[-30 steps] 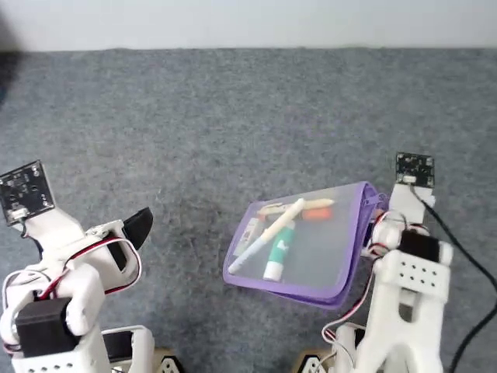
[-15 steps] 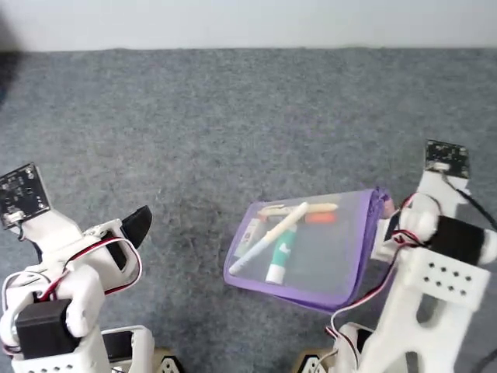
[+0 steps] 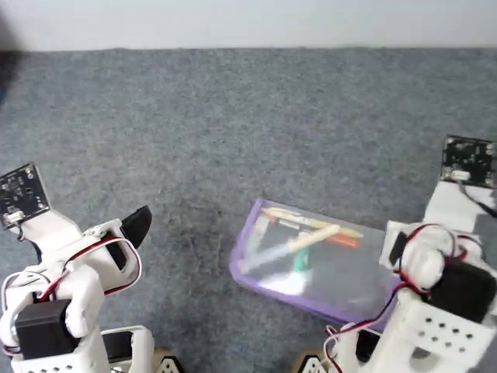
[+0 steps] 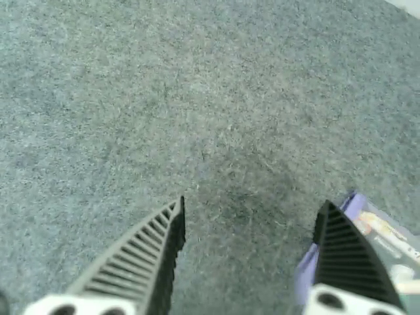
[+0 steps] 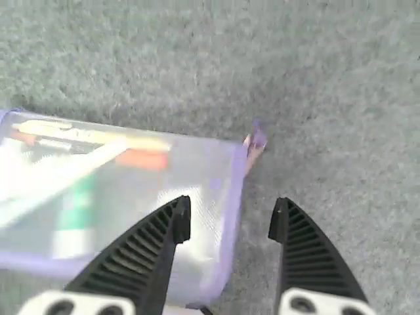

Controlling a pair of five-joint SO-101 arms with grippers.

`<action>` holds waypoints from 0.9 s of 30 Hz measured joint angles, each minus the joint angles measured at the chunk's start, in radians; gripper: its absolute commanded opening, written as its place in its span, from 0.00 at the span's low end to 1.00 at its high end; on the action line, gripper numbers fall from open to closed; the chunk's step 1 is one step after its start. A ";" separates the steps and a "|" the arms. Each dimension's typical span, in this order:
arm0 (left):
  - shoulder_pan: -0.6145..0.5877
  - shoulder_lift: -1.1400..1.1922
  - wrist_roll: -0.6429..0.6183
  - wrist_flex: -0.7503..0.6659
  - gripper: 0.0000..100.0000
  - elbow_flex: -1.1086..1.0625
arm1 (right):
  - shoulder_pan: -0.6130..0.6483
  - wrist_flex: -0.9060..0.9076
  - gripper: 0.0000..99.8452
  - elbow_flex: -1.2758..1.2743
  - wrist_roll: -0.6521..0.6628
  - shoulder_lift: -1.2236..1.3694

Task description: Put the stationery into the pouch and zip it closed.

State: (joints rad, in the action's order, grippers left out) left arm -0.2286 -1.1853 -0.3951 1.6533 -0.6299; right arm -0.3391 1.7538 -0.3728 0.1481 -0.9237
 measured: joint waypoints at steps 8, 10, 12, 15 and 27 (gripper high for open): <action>0.000 0.000 0.000 0.000 0.31 0.000 | 0.092 -0.153 0.20 -0.334 0.002 0.012; 0.000 0.000 0.000 0.000 0.31 0.000 | 0.114 -0.239 0.20 -0.419 0.002 0.014; 0.000 0.000 0.000 0.000 0.31 0.000 | 0.117 -0.316 0.20 -0.499 0.002 0.020; 0.000 0.000 0.000 0.000 0.31 0.000 | 0.120 -0.397 0.20 -0.574 0.002 0.063; 0.000 -0.216 0.028 -0.012 0.01 -0.038 | 0.267 -0.341 0.01 -0.548 -0.137 -0.095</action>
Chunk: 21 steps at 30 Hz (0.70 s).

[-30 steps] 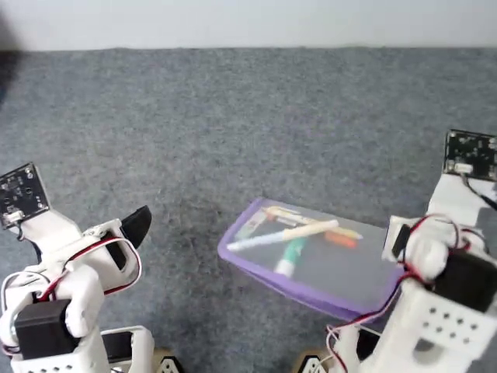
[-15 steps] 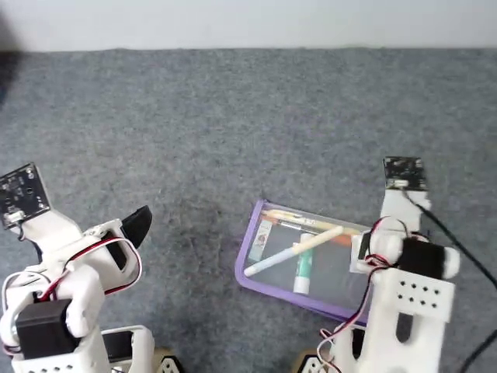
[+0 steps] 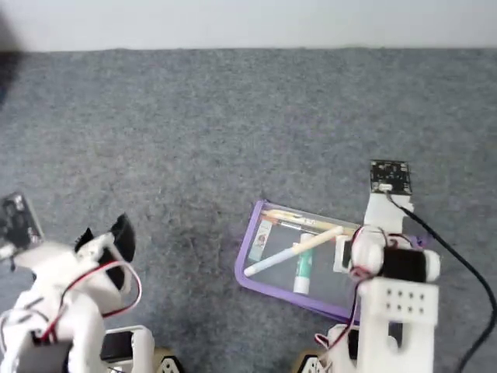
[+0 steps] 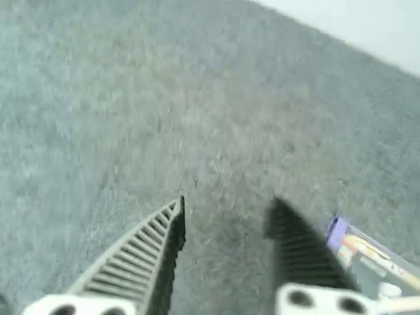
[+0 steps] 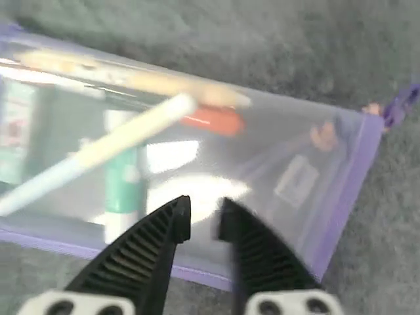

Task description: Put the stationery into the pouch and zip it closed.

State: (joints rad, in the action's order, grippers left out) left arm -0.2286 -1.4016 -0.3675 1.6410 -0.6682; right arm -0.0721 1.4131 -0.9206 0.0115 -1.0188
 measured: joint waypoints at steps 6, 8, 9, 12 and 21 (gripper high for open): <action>0.000 -0.216 0.064 -0.087 0.01 -0.187 | 0.057 0.003 0.01 0.000 -0.084 -0.270; 0.000 -0.292 0.092 -0.123 0.01 -0.253 | 0.081 0.008 0.01 -0.002 -0.092 -0.356; 0.000 -0.327 0.106 -0.140 0.01 -0.288 | 0.084 0.008 0.01 -0.014 -0.094 -0.407; 0.000 -0.404 0.152 -0.180 0.01 -0.394 | 0.080 0.009 0.01 -0.077 -0.094 -0.505; 0.106 -0.405 0.180 -0.276 0.01 -0.598 | 0.084 -0.008 0.01 -0.284 -0.075 -0.779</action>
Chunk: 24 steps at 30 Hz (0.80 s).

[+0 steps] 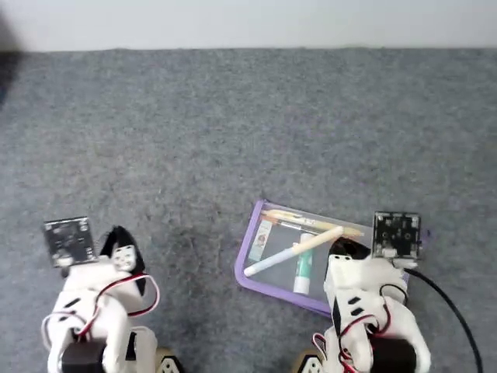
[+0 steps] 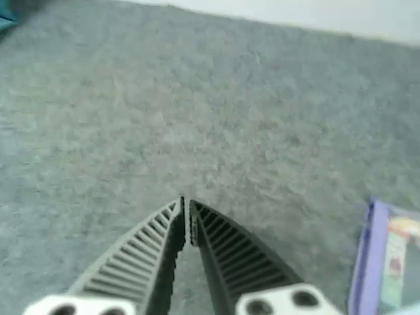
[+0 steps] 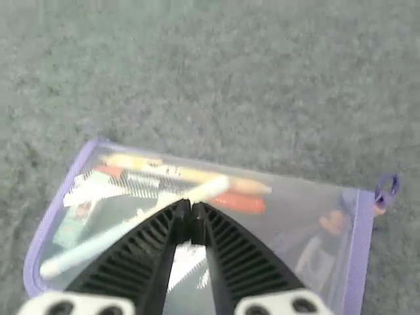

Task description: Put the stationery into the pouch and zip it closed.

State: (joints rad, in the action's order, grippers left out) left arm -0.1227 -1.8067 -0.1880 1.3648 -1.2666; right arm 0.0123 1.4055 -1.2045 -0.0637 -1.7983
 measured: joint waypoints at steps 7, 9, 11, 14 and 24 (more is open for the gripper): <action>0.153 0.000 0.000 -0.106 0.01 -0.193 | 0.011 -0.041 0.01 -0.101 0.000 -0.003; 0.166 0.000 0.000 -0.140 0.01 -0.249 | 0.011 -0.041 0.01 -0.114 0.000 -0.003; 0.169 0.000 0.000 -0.167 0.01 -0.293 | 0.011 -0.041 0.01 -0.130 0.000 -0.003; 0.180 0.000 0.000 -0.183 0.01 -0.351 | 0.011 -0.041 0.01 -0.167 0.000 -0.003; 0.222 0.002 0.003 -0.193 0.01 -0.425 | 0.011 -0.041 0.01 -0.318 0.000 -0.003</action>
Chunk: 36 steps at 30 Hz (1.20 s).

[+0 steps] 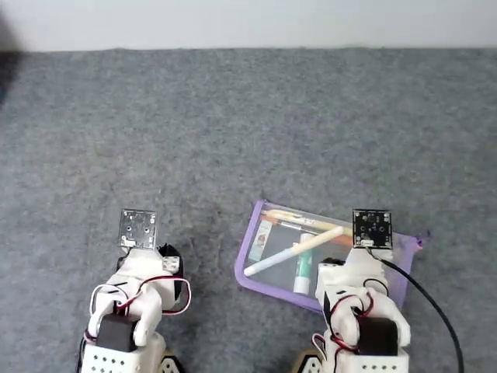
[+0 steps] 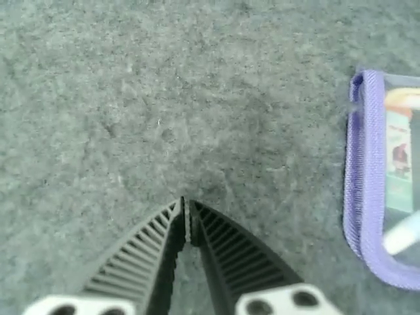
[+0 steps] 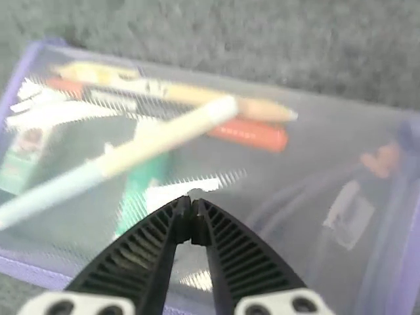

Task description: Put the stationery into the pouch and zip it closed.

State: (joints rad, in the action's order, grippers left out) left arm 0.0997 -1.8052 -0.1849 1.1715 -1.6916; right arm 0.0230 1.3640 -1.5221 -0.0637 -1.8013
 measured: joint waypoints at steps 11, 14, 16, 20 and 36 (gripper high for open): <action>0.000 0.000 0.002 0.020 0.01 0.000 | -0.008 -0.063 0.01 -0.126 0.000 -0.003; 0.000 0.000 0.002 0.020 0.01 0.000 | -0.008 -0.063 0.01 -0.126 0.000 -0.003; 0.000 0.000 0.002 0.020 0.01 0.000 | -0.008 -0.063 0.01 -0.126 0.000 -0.003; 0.000 0.000 0.002 0.020 0.01 0.000 | -0.008 -0.063 0.01 -0.126 0.000 -0.003; 0.000 0.000 0.002 0.020 0.01 0.000 | -0.008 -0.063 0.01 -0.126 0.000 -0.003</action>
State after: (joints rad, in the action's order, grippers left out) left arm 0.0997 -1.8052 -0.1834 1.1914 -1.6916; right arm 0.0153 1.3011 -1.6479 -0.0637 -1.8044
